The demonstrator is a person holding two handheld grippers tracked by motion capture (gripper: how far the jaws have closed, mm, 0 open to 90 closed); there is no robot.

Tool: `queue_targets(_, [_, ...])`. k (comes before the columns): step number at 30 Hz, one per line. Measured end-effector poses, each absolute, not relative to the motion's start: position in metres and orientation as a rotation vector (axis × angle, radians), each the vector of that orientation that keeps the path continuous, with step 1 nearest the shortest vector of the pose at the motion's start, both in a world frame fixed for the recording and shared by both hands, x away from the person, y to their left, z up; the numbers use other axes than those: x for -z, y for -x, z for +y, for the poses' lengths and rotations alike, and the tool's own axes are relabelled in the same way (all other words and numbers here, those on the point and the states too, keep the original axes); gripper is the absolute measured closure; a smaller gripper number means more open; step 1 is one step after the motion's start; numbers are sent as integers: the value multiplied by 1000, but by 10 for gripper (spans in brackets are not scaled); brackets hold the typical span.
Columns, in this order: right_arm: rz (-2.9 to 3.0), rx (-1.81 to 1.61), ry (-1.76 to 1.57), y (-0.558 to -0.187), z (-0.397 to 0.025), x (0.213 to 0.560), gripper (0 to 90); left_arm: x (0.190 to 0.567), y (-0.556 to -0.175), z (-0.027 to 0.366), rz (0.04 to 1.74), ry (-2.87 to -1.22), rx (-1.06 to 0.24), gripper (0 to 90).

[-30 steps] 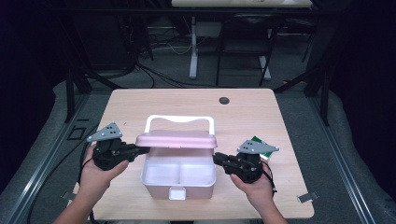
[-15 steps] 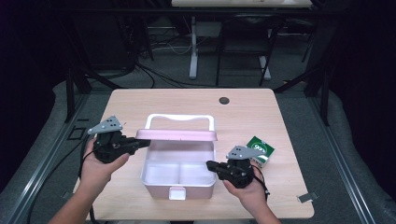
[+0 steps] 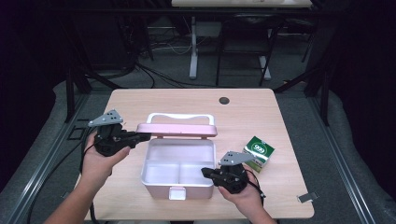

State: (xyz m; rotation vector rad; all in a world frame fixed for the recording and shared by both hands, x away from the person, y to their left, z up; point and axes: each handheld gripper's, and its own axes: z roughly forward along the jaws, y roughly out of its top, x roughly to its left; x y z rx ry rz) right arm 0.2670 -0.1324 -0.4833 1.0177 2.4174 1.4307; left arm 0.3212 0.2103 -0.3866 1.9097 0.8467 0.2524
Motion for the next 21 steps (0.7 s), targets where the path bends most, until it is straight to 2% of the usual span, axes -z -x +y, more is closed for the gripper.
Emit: queue_targets(21, [2461,-1398,-978,-259,-125,488,900,382,-334,208,880,-1909,-257,871])
